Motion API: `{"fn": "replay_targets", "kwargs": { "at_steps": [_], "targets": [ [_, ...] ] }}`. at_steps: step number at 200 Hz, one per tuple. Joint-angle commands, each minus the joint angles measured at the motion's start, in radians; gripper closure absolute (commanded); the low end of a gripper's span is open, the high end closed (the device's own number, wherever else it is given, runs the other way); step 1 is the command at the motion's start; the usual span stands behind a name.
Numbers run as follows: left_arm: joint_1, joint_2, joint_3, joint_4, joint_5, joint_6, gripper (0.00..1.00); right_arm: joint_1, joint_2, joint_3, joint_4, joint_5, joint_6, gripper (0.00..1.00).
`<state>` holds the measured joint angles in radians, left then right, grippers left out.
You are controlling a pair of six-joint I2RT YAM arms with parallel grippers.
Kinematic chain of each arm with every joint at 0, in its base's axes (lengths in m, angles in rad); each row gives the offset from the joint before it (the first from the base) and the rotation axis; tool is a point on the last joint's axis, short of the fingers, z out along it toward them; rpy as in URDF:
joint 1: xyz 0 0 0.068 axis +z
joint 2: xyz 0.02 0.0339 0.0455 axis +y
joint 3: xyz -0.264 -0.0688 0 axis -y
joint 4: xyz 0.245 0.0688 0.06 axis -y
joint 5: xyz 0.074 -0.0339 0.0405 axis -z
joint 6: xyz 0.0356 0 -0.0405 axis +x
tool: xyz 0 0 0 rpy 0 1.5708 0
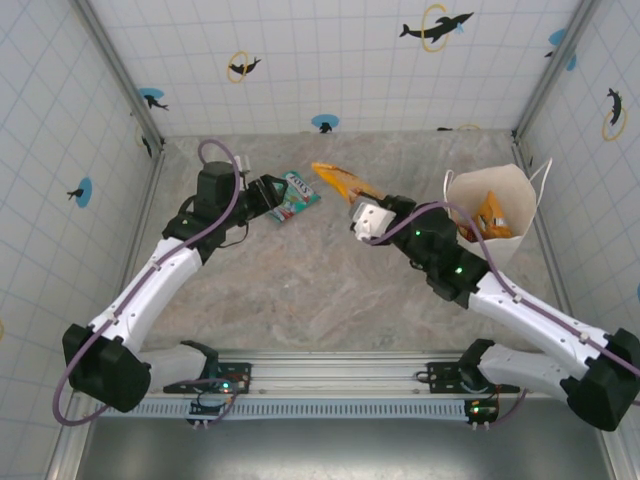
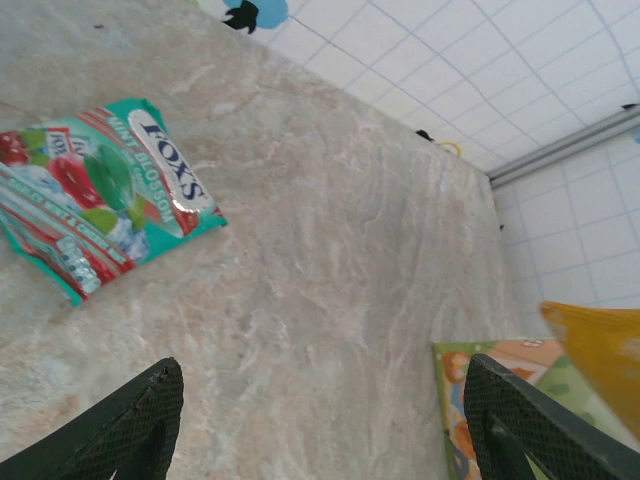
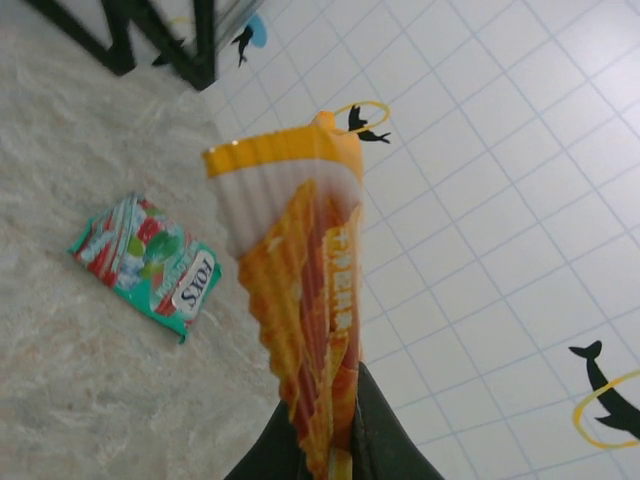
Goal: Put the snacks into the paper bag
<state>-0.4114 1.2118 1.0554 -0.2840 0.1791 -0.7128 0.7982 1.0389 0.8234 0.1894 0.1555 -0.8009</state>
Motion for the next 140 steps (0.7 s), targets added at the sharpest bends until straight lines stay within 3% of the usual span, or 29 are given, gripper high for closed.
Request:
{"fn": "replay_targets", "kwargs": {
  "at_steps": [1,58,109,140],
  "targets": [
    [0.002,0.007,-0.009,0.001,-0.054,0.054,0.25,-0.046,-0.054,0.086,0.04,-0.126,0.181,1.0],
    [0.002,0.07,-0.025,0.028,-0.011,0.081,0.26,-0.182,-0.167,0.166,0.024,-0.087,0.448,1.0],
    [0.0,0.128,-0.025,0.05,0.056,0.081,0.28,-0.313,-0.286,0.11,-0.053,0.156,0.597,1.0],
    [0.0,0.138,-0.025,0.055,0.07,0.084,0.28,-0.391,-0.349,0.029,-0.083,0.226,0.654,1.0]
  ]
}}
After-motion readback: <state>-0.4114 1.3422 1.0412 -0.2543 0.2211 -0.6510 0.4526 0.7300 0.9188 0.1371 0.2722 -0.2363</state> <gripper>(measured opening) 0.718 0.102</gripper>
